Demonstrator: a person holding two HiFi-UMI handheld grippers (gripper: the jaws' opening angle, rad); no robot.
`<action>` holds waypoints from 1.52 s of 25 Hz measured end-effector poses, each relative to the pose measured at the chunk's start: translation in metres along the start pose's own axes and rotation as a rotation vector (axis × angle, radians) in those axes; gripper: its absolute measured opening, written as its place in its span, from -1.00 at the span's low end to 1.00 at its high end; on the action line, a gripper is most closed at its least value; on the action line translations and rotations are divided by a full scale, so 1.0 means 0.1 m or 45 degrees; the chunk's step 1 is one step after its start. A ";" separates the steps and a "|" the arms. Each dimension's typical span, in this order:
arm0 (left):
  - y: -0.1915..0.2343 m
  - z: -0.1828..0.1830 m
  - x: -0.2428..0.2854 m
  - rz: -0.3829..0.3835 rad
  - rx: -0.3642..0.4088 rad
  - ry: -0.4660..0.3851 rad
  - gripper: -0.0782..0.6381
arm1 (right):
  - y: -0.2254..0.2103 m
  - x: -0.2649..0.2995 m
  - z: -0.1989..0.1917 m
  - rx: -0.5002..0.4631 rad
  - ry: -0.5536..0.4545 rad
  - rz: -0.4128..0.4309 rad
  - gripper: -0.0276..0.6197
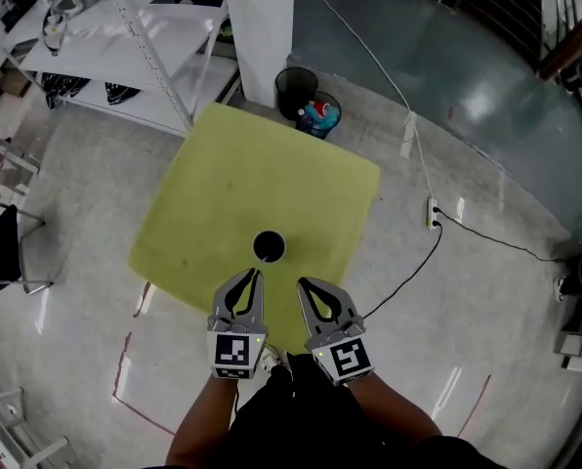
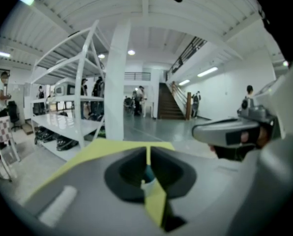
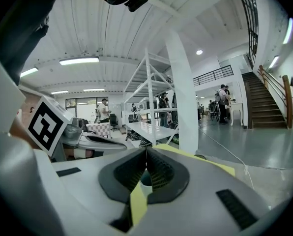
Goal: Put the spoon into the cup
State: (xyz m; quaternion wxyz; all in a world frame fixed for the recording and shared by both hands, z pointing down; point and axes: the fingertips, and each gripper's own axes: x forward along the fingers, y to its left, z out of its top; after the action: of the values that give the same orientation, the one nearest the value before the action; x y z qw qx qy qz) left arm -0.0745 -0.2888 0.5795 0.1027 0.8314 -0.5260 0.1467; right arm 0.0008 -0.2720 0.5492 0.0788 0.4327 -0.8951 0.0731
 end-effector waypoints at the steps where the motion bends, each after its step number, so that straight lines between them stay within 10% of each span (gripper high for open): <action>1: -0.01 0.05 -0.05 -0.002 -0.002 -0.016 -0.71 | 0.03 -0.02 0.04 -0.015 -0.006 -0.002 -0.89; 25: -0.09 1.05 -1.18 -0.062 0.027 -0.320 -0.76 | 0.57 -0.53 1.30 -0.207 -0.240 -0.052 -0.90; 38: -0.18 1.08 -1.32 -0.048 0.006 -0.350 -0.76 | 0.51 -0.67 1.21 -0.112 -0.220 -0.080 -0.90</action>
State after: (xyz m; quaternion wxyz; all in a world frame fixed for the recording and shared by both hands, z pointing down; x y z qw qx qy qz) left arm -0.0969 -0.2051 0.4318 0.0303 0.8535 -0.5192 0.0306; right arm -0.0076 -0.2142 0.4139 0.0224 0.4613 -0.8869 -0.0065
